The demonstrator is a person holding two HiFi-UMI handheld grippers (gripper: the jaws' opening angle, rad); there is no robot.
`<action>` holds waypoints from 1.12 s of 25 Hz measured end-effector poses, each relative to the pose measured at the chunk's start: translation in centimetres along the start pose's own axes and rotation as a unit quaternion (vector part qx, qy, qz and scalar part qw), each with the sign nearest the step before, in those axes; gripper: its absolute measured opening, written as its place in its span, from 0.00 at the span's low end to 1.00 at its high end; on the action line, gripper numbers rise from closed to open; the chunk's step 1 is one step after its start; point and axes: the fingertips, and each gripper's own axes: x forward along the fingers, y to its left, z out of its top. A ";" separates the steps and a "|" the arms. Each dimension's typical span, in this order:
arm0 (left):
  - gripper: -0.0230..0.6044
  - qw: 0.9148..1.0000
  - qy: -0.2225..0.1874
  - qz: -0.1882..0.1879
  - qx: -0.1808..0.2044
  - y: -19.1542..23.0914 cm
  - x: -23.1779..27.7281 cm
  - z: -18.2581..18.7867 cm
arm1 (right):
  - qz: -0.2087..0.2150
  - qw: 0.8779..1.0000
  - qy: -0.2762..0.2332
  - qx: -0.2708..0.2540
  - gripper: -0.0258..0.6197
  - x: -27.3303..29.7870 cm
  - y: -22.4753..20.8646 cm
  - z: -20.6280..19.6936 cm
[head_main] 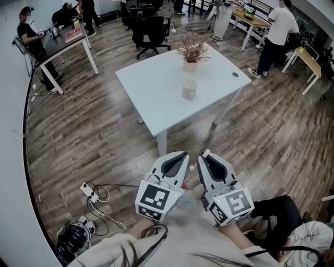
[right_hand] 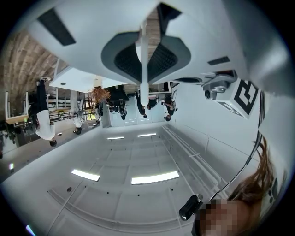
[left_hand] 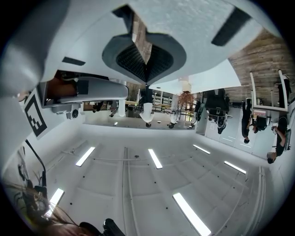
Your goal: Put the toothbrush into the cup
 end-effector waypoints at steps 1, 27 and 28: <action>0.05 1.000 0.000 0.003 0.000 0.6 0.8 0.3 | 0.004 1.000 0.001 -0.001 0.12 0.7 -0.7 0.3; 0.05 0.998 0.023 0.052 -0.009 6.1 14.1 1.2 | 0.048 0.999 0.014 0.014 0.12 8.8 -12.3 0.4; 0.05 0.998 0.024 0.052 -0.010 6.3 14.2 1.2 | 0.048 0.999 0.014 0.015 0.12 8.9 -12.3 0.4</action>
